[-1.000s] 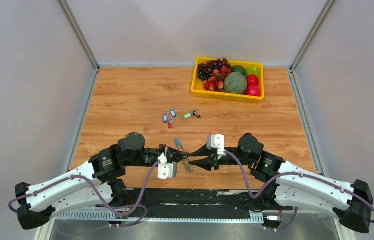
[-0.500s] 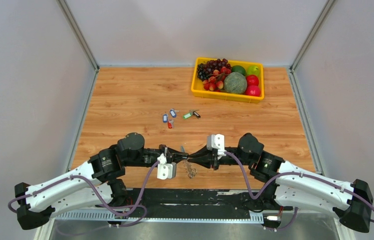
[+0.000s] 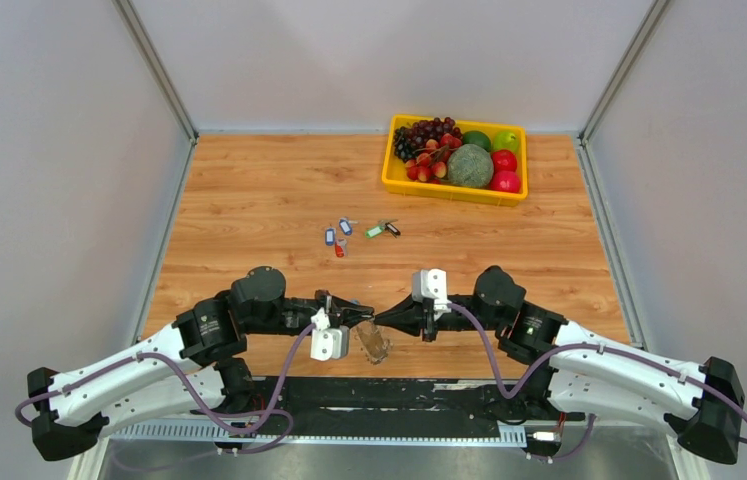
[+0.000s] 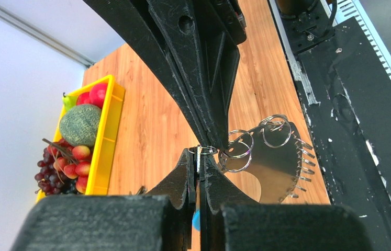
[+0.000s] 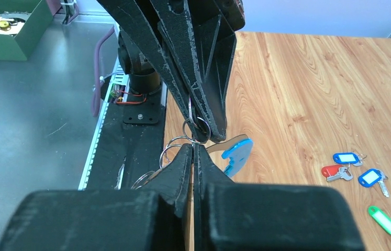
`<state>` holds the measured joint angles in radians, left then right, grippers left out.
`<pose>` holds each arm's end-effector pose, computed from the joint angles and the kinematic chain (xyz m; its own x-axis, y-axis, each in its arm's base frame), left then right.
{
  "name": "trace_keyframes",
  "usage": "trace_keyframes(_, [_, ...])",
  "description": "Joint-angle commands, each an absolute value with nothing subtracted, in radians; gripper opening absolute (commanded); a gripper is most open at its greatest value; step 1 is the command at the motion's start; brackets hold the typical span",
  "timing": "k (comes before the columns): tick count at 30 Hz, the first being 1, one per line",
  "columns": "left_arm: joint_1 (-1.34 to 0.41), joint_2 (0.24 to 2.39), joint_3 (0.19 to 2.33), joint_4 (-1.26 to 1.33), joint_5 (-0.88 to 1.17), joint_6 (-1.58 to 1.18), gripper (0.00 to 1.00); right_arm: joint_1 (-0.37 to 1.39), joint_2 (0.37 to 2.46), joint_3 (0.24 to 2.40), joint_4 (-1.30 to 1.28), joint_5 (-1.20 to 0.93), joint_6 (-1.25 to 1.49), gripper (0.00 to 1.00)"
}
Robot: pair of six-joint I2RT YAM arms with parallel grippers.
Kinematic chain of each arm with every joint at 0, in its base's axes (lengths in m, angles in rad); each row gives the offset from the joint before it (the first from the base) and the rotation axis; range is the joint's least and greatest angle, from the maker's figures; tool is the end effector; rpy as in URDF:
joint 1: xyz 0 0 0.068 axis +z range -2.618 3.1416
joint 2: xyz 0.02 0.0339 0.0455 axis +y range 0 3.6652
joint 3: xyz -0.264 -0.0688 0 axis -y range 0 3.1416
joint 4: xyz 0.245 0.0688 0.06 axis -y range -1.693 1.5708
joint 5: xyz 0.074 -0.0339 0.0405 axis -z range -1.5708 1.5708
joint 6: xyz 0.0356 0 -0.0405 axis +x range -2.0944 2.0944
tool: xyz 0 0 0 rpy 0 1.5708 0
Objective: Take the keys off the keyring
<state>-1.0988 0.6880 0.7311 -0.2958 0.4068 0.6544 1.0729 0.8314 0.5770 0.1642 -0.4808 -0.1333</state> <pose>0.0609 -0.1503 0.3250 0.5137 0.2232 -0.8284 0.8564 -0.0750 0.5109 0.0808 0.1831 0.2955 0.0901 -0.0809 -0.9926 -0.9958 0.0081 -0.0911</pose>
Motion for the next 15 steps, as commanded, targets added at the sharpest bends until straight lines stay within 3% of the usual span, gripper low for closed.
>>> trace_keyframes(1, [-1.101, 0.667, 0.743, -0.222, 0.435, 0.671, 0.00, 1.078, 0.843, 0.616, 0.161, -0.498, -0.115, 0.00])
trace_keyframes(15, [-1.101, 0.656, 0.736, -0.227, 0.419, 0.697, 0.00, 1.023, 0.902, 0.717, 0.021, -0.437, 0.157, 0.00])
